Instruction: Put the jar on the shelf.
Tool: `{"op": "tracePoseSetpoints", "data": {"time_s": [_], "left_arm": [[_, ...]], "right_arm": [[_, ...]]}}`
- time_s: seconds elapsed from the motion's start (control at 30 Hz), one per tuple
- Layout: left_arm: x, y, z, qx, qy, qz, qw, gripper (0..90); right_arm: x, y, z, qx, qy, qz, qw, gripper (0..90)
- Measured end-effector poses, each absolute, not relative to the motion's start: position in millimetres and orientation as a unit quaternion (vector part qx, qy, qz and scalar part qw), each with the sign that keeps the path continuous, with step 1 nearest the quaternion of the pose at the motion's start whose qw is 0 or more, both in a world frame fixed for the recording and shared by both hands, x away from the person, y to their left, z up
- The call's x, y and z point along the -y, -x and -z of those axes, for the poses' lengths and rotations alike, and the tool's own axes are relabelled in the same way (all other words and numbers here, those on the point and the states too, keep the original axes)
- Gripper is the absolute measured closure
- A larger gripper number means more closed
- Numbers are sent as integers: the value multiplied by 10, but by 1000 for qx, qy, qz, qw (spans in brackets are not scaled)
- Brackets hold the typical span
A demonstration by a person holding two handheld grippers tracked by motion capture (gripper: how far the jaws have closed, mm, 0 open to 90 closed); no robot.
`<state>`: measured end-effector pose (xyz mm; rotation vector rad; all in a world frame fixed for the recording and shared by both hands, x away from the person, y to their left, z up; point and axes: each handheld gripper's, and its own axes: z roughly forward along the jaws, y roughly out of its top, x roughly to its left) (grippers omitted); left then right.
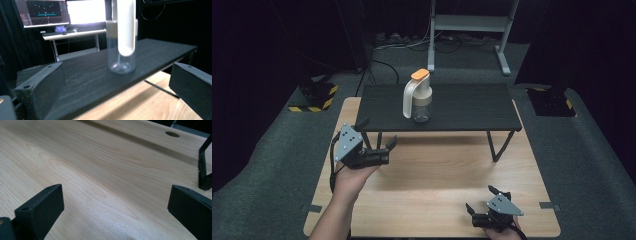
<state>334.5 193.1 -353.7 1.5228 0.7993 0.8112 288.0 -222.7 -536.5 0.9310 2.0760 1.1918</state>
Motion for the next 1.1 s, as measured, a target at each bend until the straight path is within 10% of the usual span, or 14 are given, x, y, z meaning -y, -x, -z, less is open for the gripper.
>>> {"op": "tracePoseSetpoints", "data": {"time_s": [1.1], "left_arm": [[-2258,-2881,4535,-370,-679,-319,548,21]], "right_arm": [[2221,-2887,5365,-775,-353,-440,285,1]]}}
